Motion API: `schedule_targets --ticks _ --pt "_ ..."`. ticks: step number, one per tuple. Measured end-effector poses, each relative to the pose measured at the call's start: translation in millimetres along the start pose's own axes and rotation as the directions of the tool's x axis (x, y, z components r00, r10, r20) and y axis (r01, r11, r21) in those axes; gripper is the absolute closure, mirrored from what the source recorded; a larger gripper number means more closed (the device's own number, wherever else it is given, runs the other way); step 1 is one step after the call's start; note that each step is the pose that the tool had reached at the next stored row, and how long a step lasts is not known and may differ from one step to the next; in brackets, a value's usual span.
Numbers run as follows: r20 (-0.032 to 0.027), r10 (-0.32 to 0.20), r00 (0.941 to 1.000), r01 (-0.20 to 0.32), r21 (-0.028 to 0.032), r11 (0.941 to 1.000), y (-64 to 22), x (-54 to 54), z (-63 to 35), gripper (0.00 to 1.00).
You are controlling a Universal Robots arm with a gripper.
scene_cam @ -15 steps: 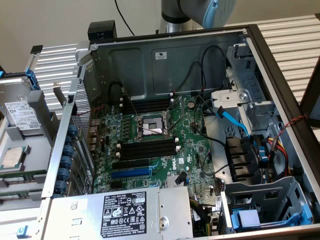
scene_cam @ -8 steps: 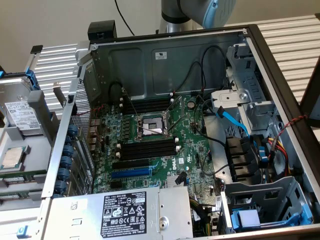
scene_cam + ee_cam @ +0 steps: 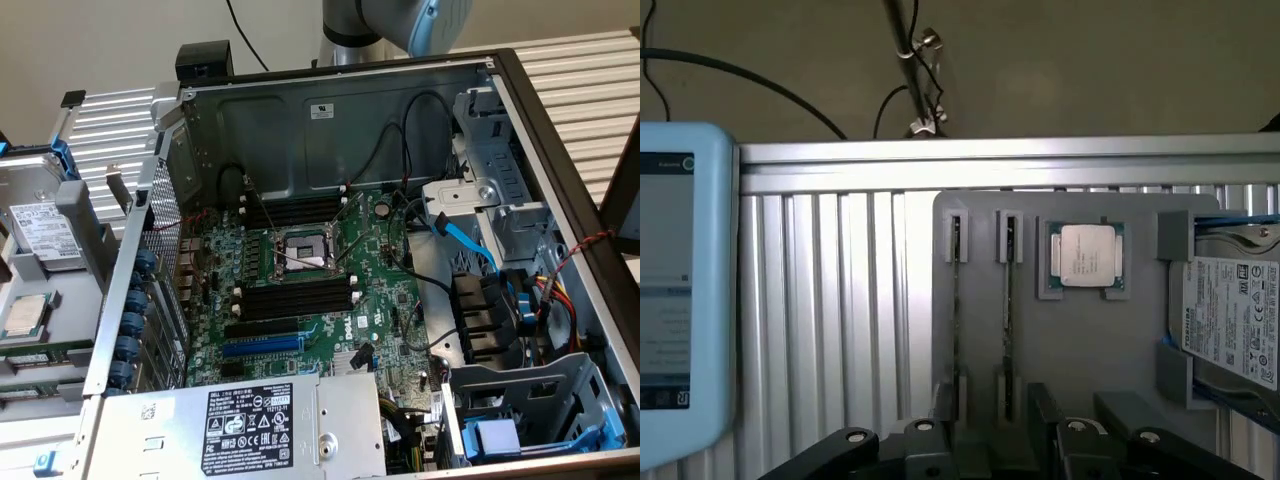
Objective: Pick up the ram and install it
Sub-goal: 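Pick up the ram and move it above insertion slot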
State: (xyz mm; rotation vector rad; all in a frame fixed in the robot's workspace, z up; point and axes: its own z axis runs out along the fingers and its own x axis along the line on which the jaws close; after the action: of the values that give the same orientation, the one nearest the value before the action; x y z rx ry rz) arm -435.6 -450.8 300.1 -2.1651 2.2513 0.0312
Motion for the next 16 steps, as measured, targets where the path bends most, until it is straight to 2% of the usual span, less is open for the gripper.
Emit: schedule_targets --ticks 8,16 --pt "-0.0001 0.000 1.0000 0.000 -0.0001 1.0000 -0.2 5.4 14.3 0.58" --pt "0.0000 0.000 1.0000 0.000 0.0000 1.0000 -3.8 5.9 28.9 0.58"
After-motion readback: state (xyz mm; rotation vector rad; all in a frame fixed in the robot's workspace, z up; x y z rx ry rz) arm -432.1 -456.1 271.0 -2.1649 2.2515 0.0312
